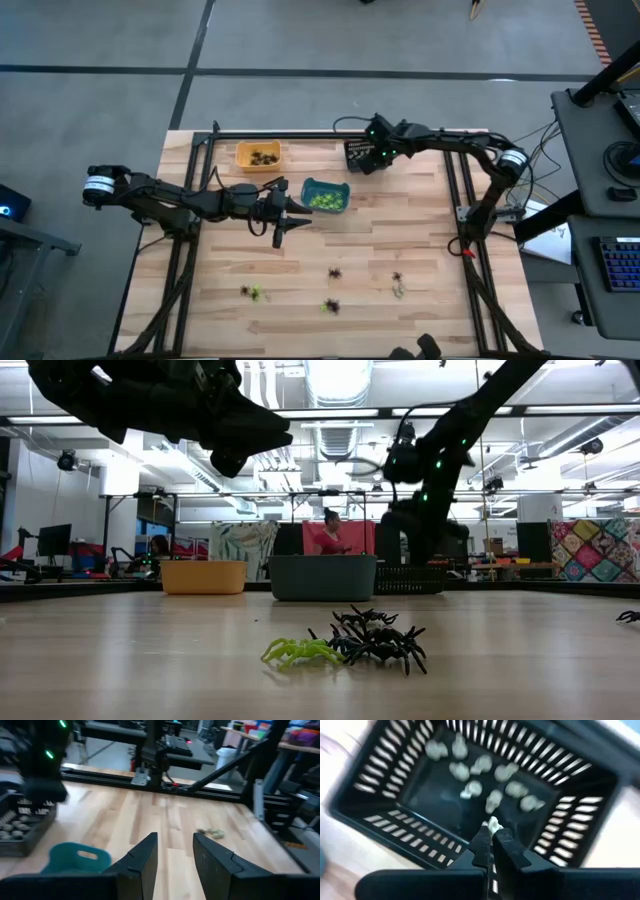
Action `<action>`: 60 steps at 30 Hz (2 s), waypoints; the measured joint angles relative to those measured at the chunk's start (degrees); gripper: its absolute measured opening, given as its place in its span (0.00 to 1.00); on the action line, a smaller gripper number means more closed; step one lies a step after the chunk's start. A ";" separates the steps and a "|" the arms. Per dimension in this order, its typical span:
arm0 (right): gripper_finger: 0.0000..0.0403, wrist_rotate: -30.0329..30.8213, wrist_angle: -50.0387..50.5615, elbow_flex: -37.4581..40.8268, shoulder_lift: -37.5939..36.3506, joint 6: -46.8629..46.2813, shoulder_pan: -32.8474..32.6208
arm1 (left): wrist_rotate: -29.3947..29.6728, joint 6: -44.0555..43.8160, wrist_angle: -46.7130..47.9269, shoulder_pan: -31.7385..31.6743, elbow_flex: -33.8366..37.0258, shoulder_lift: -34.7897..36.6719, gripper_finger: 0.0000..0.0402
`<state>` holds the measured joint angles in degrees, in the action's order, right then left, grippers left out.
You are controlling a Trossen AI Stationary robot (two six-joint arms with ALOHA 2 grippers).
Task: Sort Halloween decoration
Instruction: Put the white skull toy into the black bin, then put the black spider toy into the yellow bin
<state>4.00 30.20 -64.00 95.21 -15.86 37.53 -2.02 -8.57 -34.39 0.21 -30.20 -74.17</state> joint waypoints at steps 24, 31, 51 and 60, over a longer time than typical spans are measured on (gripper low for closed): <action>0.27 0.50 -1.78 -4.31 2.76 2.93 0.01 | 2.93 -10.11 2.74 2.42 0.00 0.02 0.27; 0.34 -0.53 1.48 -8.17 2.74 3.15 -0.23 | 2.82 -16.70 9.42 5.72 -0.02 0.07 0.27; 0.26 -3.35 5.11 -13.52 -5.05 8.52 -13.73 | 2.84 -49.39 28.30 26.14 -0.02 0.07 0.19; 0.24 -2.50 4.96 -13.45 -5.61 10.03 -17.71 | 2.87 -72.79 37.66 34.55 -0.02 0.07 0.19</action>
<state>1.50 35.16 -77.45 89.60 -5.82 19.82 0.84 -81.37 3.27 34.75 -30.22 -74.11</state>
